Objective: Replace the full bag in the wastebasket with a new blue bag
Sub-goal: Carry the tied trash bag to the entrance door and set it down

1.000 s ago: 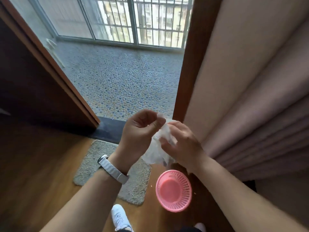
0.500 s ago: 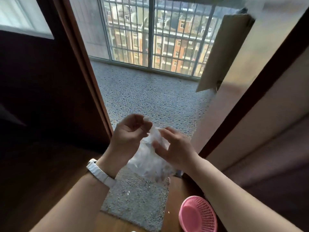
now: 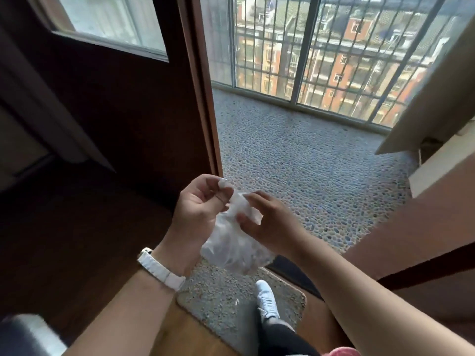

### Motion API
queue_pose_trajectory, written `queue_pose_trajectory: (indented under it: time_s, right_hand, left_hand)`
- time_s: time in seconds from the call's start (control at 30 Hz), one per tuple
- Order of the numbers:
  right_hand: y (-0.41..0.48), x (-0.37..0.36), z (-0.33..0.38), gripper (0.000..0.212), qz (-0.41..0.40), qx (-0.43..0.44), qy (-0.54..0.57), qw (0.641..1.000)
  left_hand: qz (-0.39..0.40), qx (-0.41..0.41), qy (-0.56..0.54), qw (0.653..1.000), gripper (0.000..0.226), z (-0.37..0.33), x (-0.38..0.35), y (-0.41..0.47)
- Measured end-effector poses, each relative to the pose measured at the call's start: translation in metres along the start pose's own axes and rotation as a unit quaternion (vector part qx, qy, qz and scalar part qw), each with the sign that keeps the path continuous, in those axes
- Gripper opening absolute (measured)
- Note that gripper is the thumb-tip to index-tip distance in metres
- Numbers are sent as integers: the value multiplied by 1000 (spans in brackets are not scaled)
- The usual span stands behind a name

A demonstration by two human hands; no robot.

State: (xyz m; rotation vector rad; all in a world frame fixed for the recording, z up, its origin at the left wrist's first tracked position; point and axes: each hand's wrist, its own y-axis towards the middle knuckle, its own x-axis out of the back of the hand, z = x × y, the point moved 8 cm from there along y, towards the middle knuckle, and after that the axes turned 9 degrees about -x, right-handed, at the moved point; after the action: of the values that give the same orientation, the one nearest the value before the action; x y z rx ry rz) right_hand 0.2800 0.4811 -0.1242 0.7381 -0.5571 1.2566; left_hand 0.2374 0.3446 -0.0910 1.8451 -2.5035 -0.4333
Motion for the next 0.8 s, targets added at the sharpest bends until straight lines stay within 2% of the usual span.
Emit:
queue_pose_trajectory:
  time_s: [0.17, 0.4, 0.63, 0.8]
  right_hand:
    - [88, -25, -9, 40, 49, 36, 37, 997]
    - [209, -37, 28, 41, 98, 146, 63, 982]
    - [271, -93, 99, 36, 155, 259, 84, 950]
    - [299, -154, 143, 42, 206, 285, 104, 930]
  left_hand:
    - [-51, 1, 70, 996, 13, 11, 24, 69]
    - [-148, -33, 133, 979, 11, -13, 65, 151]
    - [-258, -51, 148, 953, 1, -36, 145, 170]
    - [-311, -50, 155, 936, 7, -34, 209, 175]
